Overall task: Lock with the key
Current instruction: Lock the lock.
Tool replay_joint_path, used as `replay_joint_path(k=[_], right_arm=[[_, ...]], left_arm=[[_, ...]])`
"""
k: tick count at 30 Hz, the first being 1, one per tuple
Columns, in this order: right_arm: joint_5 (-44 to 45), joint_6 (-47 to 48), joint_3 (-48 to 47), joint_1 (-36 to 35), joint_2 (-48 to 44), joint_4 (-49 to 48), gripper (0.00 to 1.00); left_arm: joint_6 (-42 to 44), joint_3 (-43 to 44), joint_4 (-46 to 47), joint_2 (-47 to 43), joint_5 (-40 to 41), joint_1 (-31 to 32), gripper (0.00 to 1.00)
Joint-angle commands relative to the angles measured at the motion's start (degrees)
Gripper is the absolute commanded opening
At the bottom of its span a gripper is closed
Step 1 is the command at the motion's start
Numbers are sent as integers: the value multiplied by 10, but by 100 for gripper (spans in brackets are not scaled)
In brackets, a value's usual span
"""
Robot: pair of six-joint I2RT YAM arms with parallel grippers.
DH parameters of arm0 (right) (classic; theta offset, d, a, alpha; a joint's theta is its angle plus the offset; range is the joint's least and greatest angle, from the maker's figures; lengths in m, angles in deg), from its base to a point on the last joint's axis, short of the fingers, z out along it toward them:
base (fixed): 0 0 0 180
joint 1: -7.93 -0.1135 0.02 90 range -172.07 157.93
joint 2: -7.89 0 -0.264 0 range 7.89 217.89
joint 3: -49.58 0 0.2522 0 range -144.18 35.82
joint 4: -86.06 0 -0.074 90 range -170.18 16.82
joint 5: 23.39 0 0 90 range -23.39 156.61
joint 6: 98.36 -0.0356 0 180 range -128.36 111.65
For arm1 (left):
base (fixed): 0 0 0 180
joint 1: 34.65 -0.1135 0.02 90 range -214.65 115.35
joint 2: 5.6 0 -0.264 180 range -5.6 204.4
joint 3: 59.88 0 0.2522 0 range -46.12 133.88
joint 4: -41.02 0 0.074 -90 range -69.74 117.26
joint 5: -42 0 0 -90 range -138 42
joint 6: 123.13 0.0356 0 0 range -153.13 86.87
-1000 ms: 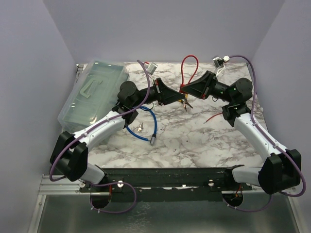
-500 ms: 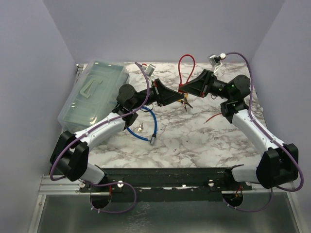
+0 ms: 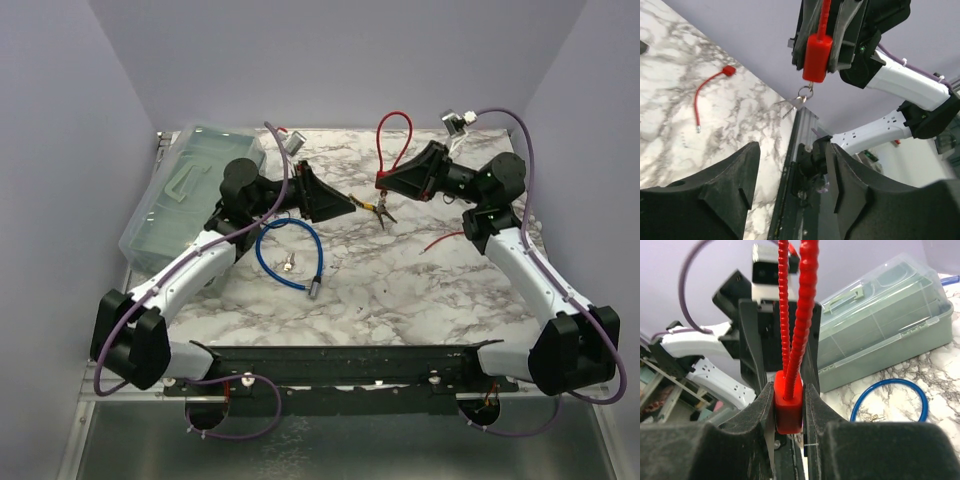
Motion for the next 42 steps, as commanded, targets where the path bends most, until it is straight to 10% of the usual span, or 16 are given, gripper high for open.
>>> replay_joint_path(k=[1, 13, 42], right_arm=[[-45, 68, 8, 0, -19, 33, 0], [-116, 92, -2, -7, 6, 43, 0], [-139, 137, -13, -47, 19, 81, 0]], left_arm=[[120, 55, -140, -64, -54, -20, 62], [105, 149, -148, 0, 27, 14, 75], [90, 140, -113, 32, 92, 66, 29]])
